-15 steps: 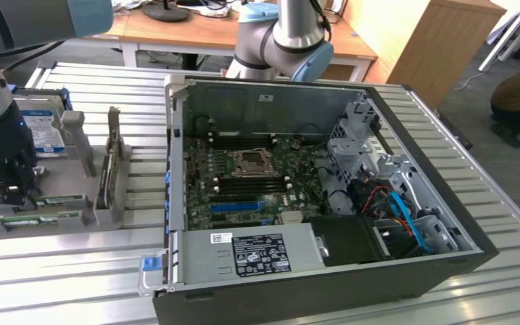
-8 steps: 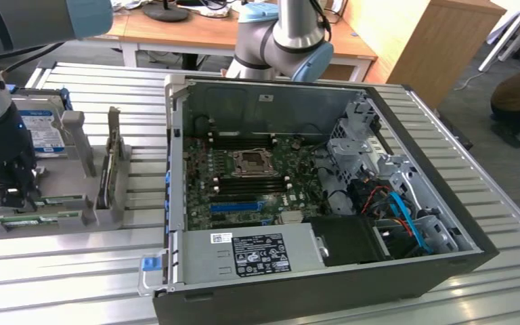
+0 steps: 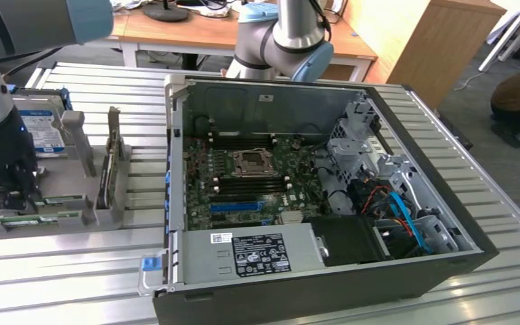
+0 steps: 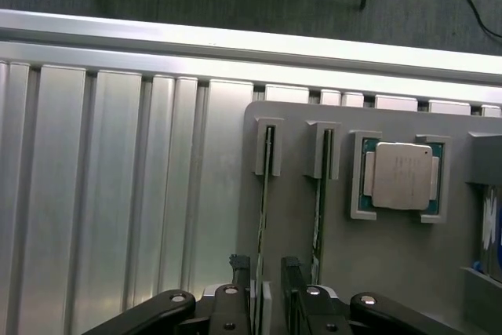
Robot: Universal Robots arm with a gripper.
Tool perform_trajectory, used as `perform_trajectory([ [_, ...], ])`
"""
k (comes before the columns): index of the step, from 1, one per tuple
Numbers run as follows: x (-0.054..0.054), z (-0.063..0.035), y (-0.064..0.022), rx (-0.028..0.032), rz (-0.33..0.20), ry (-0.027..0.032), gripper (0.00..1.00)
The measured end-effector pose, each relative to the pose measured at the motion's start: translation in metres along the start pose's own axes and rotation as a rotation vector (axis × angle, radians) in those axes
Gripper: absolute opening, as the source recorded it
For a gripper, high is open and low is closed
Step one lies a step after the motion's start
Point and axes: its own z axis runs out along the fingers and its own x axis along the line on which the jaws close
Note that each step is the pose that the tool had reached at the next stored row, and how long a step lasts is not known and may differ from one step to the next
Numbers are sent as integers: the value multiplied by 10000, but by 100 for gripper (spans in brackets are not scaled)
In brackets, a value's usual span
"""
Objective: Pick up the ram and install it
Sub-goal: 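Pick up the ram and move it above insertion slot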
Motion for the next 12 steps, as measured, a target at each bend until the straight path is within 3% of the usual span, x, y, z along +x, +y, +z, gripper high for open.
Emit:
perform_trajectory([
  [12, 2, 139, -3, 0, 0, -1, 30],
])
